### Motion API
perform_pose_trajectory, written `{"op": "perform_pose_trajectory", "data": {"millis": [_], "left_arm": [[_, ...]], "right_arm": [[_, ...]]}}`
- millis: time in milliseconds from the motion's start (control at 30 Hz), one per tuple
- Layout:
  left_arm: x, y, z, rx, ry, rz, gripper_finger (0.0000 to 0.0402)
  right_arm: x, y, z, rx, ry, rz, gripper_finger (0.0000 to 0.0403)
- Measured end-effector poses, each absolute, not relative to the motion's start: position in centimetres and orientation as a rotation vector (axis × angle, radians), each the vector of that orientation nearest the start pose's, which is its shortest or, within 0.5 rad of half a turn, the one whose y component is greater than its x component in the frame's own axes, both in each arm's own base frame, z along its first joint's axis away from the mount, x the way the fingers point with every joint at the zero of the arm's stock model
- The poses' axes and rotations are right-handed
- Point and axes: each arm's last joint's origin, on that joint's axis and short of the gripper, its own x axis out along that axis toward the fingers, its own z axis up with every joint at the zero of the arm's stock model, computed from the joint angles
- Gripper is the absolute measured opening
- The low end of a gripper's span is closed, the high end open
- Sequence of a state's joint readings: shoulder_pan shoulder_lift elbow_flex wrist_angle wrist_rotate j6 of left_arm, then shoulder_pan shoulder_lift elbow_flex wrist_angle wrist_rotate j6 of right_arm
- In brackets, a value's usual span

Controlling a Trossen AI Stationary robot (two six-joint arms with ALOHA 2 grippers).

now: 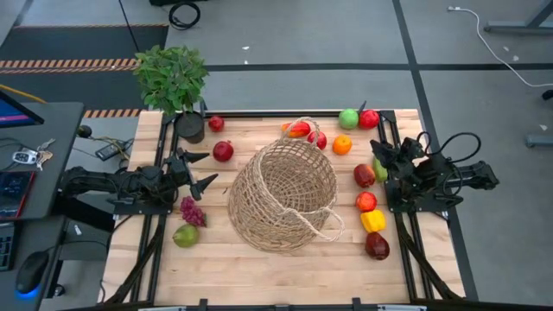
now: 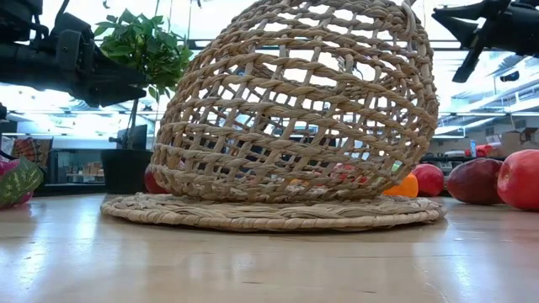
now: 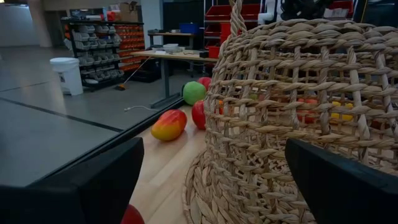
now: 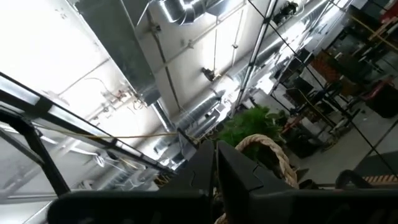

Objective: Build produce basket
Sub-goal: Put the orange into the brown basket

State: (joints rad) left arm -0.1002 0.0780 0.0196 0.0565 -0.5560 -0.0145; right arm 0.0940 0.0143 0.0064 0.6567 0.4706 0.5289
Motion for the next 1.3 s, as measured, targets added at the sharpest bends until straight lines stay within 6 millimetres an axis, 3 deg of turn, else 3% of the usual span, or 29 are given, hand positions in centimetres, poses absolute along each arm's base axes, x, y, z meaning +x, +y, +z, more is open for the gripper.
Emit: {"op": "perform_pose_trajectory", "data": {"millis": [133, 267, 600, 700, 833, 933, 1067, 1300], "left_arm": [[9.8, 0.5, 16.9, -0.014, -0.001, 0.455, 0.0398], [9.8, 0.5, 16.9, -0.013, -0.001, 0.455, 0.0398], [9.8, 0.5, 16.9, -0.013, -0.001, 0.456, 0.0398], [9.8, 0.5, 16.9, -0.013, -0.001, 0.455, 0.0398], [9.8, 0.5, 16.9, -0.014, -0.001, 0.455, 0.0398], [9.8, 0.5, 17.0, -0.013, -0.001, 0.455, 0.0398], [9.8, 0.5, 16.9, -0.014, -0.001, 0.456, 0.0398], [9.8, 0.5, 16.9, -0.013, -0.001, 0.455, 0.0398]], "right_arm": [[7.8, -0.6, 22.0, 0.7, -0.69, -0.192, 0.0025], [8.0, -0.6, 21.8, 0.826, -0.692, -0.184, 0.0025], [8.6, -0.5, 20.8, 0.833, -0.574, -0.194, 0.0025], [8.8, -0.5, 20.3, 0.984, -0.537, -0.168, 0.0025], [9.0, -0.1, 20.2, 0.97, -0.469, -0.04, 0.0025], [8.8, 0.1, 20.9, 0.916, -0.465, 0.051, 0.0025], [8.2, -0.1, 23.0, 0.832, -0.427, 0.016, 0.0025], [6.3, -0.5, 26.1, 0.717, -0.056, -0.207, 0.0025]]}}
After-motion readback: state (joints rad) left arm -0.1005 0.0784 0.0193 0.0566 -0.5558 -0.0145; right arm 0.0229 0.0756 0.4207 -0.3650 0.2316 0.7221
